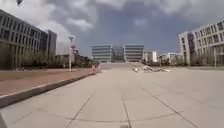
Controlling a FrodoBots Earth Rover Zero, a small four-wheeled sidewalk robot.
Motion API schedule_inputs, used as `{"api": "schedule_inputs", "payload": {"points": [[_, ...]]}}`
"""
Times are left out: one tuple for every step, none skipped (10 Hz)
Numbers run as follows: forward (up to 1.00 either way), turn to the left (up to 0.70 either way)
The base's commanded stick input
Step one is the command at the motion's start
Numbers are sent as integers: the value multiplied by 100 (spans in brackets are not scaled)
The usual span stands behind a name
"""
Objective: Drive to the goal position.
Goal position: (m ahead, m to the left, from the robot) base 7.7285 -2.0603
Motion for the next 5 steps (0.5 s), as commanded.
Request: {"api": "schedule_inputs", "payload": {"points": [[100,0],[100,0],[100,0],[100,0],[100,0]]}}
